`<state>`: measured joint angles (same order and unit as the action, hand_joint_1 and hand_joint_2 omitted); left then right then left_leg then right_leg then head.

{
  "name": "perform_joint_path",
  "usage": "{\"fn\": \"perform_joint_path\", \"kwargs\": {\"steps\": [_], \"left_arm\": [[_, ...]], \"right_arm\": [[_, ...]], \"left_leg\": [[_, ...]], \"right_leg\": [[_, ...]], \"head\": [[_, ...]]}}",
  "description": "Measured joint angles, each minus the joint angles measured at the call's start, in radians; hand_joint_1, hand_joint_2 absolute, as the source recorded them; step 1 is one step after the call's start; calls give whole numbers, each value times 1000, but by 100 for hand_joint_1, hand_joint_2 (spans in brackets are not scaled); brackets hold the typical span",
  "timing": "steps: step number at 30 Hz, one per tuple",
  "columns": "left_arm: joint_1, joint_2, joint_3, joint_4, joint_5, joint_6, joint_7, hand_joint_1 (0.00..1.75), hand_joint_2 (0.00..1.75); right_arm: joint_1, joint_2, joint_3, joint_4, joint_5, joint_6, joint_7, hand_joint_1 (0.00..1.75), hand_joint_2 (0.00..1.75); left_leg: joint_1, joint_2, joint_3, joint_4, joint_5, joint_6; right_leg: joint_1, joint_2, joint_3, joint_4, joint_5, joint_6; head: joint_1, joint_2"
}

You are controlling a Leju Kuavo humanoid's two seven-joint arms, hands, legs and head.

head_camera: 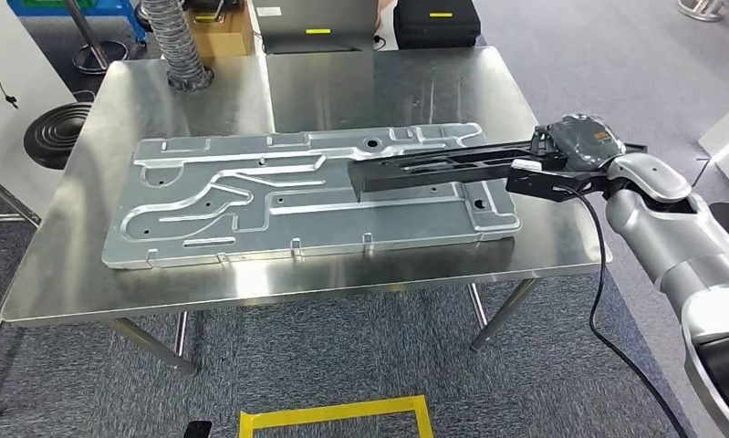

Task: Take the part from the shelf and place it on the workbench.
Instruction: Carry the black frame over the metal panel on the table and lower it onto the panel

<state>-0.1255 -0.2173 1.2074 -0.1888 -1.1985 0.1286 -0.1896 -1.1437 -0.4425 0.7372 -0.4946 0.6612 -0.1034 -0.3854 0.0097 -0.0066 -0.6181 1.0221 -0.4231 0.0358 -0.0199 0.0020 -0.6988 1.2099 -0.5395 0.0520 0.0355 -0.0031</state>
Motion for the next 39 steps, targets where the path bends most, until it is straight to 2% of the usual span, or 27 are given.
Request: {"fn": "perform_joint_path", "kwargs": {"steps": [1,2,3,4,5,7,9,12,14,16,17,18,19,20,22,23,27,29,31,32,33,34,36,37,38,39], "left_arm": [[0,0,0,0,1,0,0,0,175],[1,0,0,0,2,0,1,0,175],[1,0,0,0,2,0,1,0,175],[1,0,0,0,3,0,1,0,175],[1,0,0,0,3,0,2,0,175],[0,0,0,0,3,0,2,0,175],[0,0,0,0,2,0,3,0,175],[0,-1,0,0,1,0,4,0,175],[0,-1,0,0,0,0,4,0,175],[0,-1,0,0,0,0,4,0,175],[1,-1,0,0,0,0,4,0,175],[1,0,0,0,0,0,4,0,175],[1,0,0,0,0,0,4,0,175],[1,0,0,0,0,0,4,0,175],[0,1,0,0,0,0,4,0,175],[0,1,0,0,0,0,3,0,175],[0,1,0,0,1,6,4,0,175],[-1,1,0,0,2,7,4,0,175],[-1,1,0,0,3,6,2,0,175],[-1,1,0,0,3,4,-1,0,175],[0,1,0,0,3,2,-5,0,175],[0,1,0,0,3,0,-10,0,175],[-1,1,0,0,2,-3,-16,0,175],[-1,0,0,0,1,-4,-17,0,175],[-1,0,0,0,0,-4,-17,0,175],[-1,-1,0,0,-1,-4,-17,0,175]], "right_arm": [[4,0,0,3,0,0,0,155,175],[8,0,1,5,0,0,0,155,175],[11,0,1,8,0,0,-1,155,175],[13,0,1,10,0,0,-2,155,175],[13,0,1,11,0,0,-2,155,175],[10,0,1,12,0,0,-3,155,175],[9,0,1,13,0,0,-3,155,175],[8,0,1,14,0,1,-3,155,175],[7,0,1,14,0,1,-3,155,175],[8,1,1,15,0,1,-3,155,175],[10,2,2,16,0,1,-3,155,175],[11,3,2,16,0,1,-3,155,175],[11,3,2,17,0,1,-3,155,175],[11,4,2,17,0,1,-3,155,175],[9,4,2,18,0,2,-2,155,175],[8,4,2,19,0,2,-1,155,175],[5,7,2,21,1,3,0,155,175],[1,7,2,21,1,4,-1,155,175],[0,8,1,23,1,6,-1,155,175],[1,8,1,25,1,7,-1,155,175],[3,8,1,27,1,8,-1,155,175],[4,8,1,28,1,8,-1,155,175],[3,8,1,30,1,7,-3,155,175],[2,8,1,30,1,6,-3,155,175],[1,8,0,30,1,5,-4,155,175],[1,8,0,30,1,5,-4,155,175]], "left_leg": [[-1,0,0,0,0,1],[-2,0,1,0,-1,2],[-4,-1,2,1,-1,2],[-5,-1,4,1,-2,2],[-6,-2,6,1,-2,1],[-11,-2,6,2,-5,-3],[-12,-1,5,1,-7,-11],[-10,0,1,16,-21,-28],[-8,1,-38,105,-71,-39],[-5,1,-103,239,-127,-46],[-4,1,-126,280,-134,-49],[-3,1,-132,284,-120,-50],[-1,1,-118,246,-88,-51],[1,1,-88,177,-46,-51],[1,1,-28,54,3,-44],[1,0,-13,23,8,-40],[0,0,-4,4,4,-14],[2,0,0,-3,6,-5],[1,-1,0,-3,5,0],[-1,-1,1,-3,4,2],[-2,-1,2,-3,3,2],[-3,-2,4,-2,2,3],[-6,-3,10,-2,-2,1],[-8,-3,11,-2,-4,-1],[-10,-3,12,-2,-5,-4],[-11,-3,11,-2,-6,-8]], "right_leg": [[0,0,-31,63,-21,1],[0,0,-49,96,-25,1],[0,0,-47,88,-9,-1],[0,0,-25,38,24,-5],[2,0,10,-37,63,-11],[10,-2,69,-162,109,-23],[17,-3,84,-197,110,-31],[12,-4,91,-209,114,-43],[7,-5,98,-216,115,-50],[8,-4,100,-215,113,-53],[8,-4,101,-215,112,-53],[7,-3,103,-214,109,-52],[7,-3,107,-212,106,-50],[6,-2,111,-210,101,-47],[9,-1,117,-203,91,-39],[11,-1,117,-201,88,-34],[8,-1,113,-193,78,-15],[6,-1,78,-116,33,-7],[6,-1,7,22,-22,-2],[6,-1,-22,72,-33,-1],[6,-1,-36,88,-26,-2],[7,-1,-29,62,1,-5],[9,-1,31,-77,78,-16],[12,-2,59,-142,105,-23],[16,-2,78,-183,117,-28],[19,-2,85,-199,117,-32]], "head": [[0,0],[0,0],[0,0],[0,0],[0,0],[0,0],[0,0],[0,0],[0,0],[0,0],[0,0],[0,0],[0,0],[0,0],[0,0],[0,0],[0,0],[0,0],[0,0],[0,0],[0,0],[0,0],[0,0],[0,0],[0,0],[0,0]]}}
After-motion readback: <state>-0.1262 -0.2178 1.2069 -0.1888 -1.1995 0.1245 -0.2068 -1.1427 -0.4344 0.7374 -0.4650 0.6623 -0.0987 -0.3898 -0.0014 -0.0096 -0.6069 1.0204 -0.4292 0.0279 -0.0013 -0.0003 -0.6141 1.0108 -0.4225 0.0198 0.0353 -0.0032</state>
